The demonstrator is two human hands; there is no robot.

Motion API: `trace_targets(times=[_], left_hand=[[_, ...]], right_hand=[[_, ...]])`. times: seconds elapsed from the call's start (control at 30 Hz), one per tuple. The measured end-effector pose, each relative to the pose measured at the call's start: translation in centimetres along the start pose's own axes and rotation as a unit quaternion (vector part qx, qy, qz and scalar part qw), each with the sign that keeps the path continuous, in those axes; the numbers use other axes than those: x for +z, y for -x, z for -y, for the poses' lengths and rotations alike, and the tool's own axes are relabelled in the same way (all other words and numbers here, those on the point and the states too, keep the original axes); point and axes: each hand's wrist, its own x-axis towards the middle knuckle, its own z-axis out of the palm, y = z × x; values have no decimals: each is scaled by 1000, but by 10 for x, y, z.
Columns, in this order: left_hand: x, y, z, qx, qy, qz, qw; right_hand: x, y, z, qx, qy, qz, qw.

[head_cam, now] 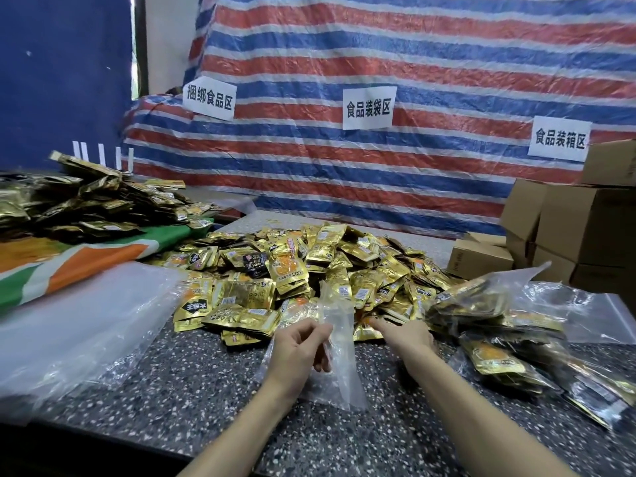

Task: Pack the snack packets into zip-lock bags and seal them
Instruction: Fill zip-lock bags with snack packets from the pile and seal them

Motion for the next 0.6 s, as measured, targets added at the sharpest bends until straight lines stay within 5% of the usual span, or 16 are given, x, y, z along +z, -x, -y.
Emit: trace_targets(times=[0.23,0.4,0.6], left_hand=[[-1,2,-2,29,-13,22,999],[0,2,-3,29,-8,32,999],[0,2,-4,21,-5,49,999]], right_hand=[[10,6,11,3,-70,45,997],[-12,6,10,80,-262,116,955],[-46,9,4,175,-314,183,915]])
